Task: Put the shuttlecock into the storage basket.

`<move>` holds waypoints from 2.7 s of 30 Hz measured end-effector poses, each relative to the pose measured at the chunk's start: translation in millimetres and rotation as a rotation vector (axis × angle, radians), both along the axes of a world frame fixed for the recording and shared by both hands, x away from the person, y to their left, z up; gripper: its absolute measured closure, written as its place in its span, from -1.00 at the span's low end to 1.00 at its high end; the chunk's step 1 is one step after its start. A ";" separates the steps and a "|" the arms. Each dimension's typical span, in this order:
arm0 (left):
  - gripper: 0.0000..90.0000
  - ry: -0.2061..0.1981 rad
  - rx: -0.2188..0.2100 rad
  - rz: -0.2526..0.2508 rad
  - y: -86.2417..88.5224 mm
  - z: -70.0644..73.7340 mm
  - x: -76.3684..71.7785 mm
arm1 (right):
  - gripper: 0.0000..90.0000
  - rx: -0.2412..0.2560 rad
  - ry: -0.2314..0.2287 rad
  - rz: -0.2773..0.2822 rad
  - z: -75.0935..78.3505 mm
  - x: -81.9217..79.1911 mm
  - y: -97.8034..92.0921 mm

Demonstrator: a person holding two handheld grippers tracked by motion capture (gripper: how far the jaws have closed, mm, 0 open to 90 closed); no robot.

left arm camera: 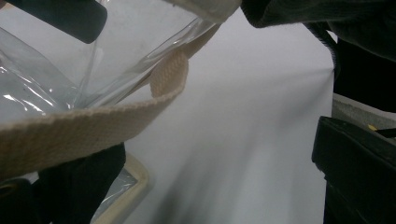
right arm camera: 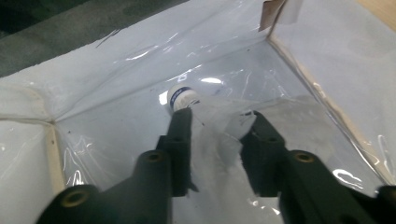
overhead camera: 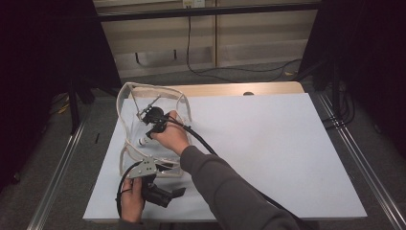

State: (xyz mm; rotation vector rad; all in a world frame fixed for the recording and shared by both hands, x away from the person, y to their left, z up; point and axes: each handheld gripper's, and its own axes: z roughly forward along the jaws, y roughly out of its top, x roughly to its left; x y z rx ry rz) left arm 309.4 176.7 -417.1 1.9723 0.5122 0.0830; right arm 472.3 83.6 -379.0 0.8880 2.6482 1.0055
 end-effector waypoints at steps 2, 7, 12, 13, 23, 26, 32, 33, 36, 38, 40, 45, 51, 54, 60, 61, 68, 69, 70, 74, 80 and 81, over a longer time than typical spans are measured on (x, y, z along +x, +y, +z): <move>-0.93 0.000 0.000 0.000 0.0 0.0 -0.1 | 0.27 -0.008 0.004 -0.010 -0.2 0.2 -0.6; -0.94 0.001 0.000 0.000 0.0 0.1 -0.1 | 0.10 -0.008 0.009 -0.031 0.3 0.5 -1.9; -0.94 0.002 -0.003 0.002 -0.1 0.3 -0.2 | -0.15 -0.022 0.012 -0.054 0.0 1.0 -3.5; -0.94 0.002 -0.003 0.002 0.0 0.3 -0.3 | -0.17 -0.023 0.012 -0.052 0.1 1.0 -3.6; -0.93 0.002 -0.005 0.003 0.0 0.3 -0.2 | -0.37 -0.037 -0.011 -0.085 6.5 1.3 -9.7; -0.93 0.005 -0.010 0.007 -0.4 0.2 -0.5 | -0.38 -0.029 -0.015 -0.087 9.4 -0.1 -11.0; -0.93 0.005 -0.009 0.008 -0.5 0.1 -0.7 | -0.40 -0.021 -0.019 -0.087 13.1 -2.6 -12.8; -0.93 0.006 -0.009 0.007 -0.4 0.1 -0.7 | -0.43 -0.020 -0.024 -0.084 13.9 -2.9 -13.3; -0.93 0.007 -0.010 0.007 -0.4 0.1 -0.6 | -0.44 0.006 -0.009 -0.079 17.6 -4.4 -14.4; -0.93 0.006 -0.010 0.007 -0.4 0.3 -0.5 | -0.45 0.022 -0.012 -0.073 21.3 -5.9 -15.0; -0.93 0.005 -0.006 0.006 -0.4 0.2 -0.6 | -0.46 0.036 -0.010 -0.068 24.8 -7.8 -15.4; -0.93 0.005 -0.003 0.007 -0.4 0.4 -0.8 | -0.52 0.066 0.009 -0.069 31.5 -11.8 -17.0; -0.93 0.008 -0.004 0.005 -0.7 0.4 -0.9 | -0.52 0.082 0.010 -0.065 38.9 -16.1 -18.9; -0.93 0.005 0.000 0.005 -0.4 0.2 -0.7 | -0.53 0.093 0.013 -0.066 42.5 -18.5 -19.4; -0.93 0.004 -0.003 0.005 -0.4 0.2 -0.7 | -0.55 0.113 0.018 -0.059 48.8 -22.3 -21.1; -0.93 0.005 -0.006 0.006 -0.5 0.2 -0.8 | -0.56 0.116 0.021 -0.062 50.6 -23.4 -21.4; -0.93 0.007 -0.008 0.006 -0.5 0.3 -0.8 | -0.56 0.129 0.024 -0.056 57.9 -25.6 -25.7; -0.93 0.007 -0.011 0.008 -0.7 0.1 -0.7 | -0.56 0.129 0.023 -0.058 59.2 -26.2 -26.2; -0.93 0.006 -0.011 0.007 -0.7 0.1 -0.7 | -0.56 0.128 0.020 -0.056 60.8 -26.7 -26.9; -0.93 0.007 -0.013 0.008 -0.9 0.1 -0.6 | -0.57 0.132 0.018 -0.048 65.4 -28.9 -29.6; -0.93 0.007 -0.011 0.006 -0.6 0.2 -0.3 | -0.63 0.136 0.016 -0.047 71.7 -32.6 -34.2; -0.93 0.008 -0.010 0.006 -0.6 0.2 -0.3 | -0.63 0.134 0.015 -0.049 73.0 -33.3 -35.3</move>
